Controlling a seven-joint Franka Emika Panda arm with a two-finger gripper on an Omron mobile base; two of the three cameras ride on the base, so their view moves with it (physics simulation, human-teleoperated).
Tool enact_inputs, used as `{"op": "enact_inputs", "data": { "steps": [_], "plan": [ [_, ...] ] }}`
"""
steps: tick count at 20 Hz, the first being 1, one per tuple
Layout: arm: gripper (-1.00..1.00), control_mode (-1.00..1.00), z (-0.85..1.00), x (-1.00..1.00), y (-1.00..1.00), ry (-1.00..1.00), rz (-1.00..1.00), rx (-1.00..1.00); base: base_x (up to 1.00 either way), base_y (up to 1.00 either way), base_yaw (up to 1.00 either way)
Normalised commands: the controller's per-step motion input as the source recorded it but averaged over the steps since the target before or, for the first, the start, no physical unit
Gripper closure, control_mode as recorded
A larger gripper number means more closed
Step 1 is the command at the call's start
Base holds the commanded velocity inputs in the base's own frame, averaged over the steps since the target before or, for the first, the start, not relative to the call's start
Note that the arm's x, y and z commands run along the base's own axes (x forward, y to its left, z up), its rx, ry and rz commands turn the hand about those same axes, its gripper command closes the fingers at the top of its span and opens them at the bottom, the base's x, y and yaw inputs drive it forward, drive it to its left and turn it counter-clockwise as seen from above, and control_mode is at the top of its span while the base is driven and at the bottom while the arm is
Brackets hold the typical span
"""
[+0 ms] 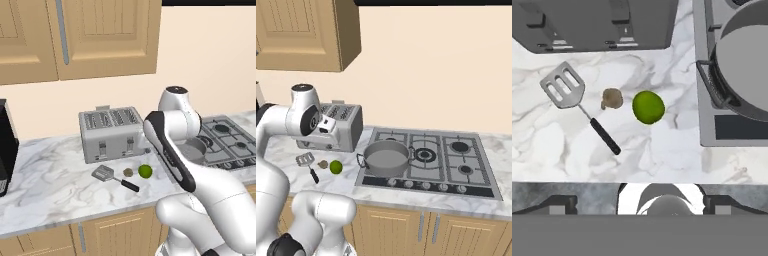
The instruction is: Put the garlic and lime in the pot. Retrieve the spatula and lightly stir the vegetables in the pot.
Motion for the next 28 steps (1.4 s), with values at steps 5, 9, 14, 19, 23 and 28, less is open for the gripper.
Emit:
{"op": "enact_inputs", "data": {
  "steps": [5, 9, 14, 19, 23, 28],
  "plan": [
    [-1.00, -1.00, -1.00, 0.03, -0.01, 0.00, -0.02, -0.03, 0.00, 0.00, 0.00],
    [-1.00, -1.00, -0.79, 0.18, 0.00, 0.00, -0.04, 0.00, 0.00, 0.00, 0.00],
    [-1.00, -1.00, -0.49, 0.66, 0.11, 0.00, -0.11, 0.00, 0.00, 0.00, 0.00],
    [-1.00, -1.00, -0.05, 0.53, 0.04, 0.13, -0.06, 0.00, 0.00, 0.00, 0.00],
    [-1.00, -1.00, 0.00, 0.39, 0.00, 0.08, 0.00, 0.00, 0.00, 0.00, 0.00],
    [-1.00, -1.00, 0.00, 0.30, 0.00, 0.04, 0.00, 0.00, 0.00, 0.00, 0.00]
  ]
}}
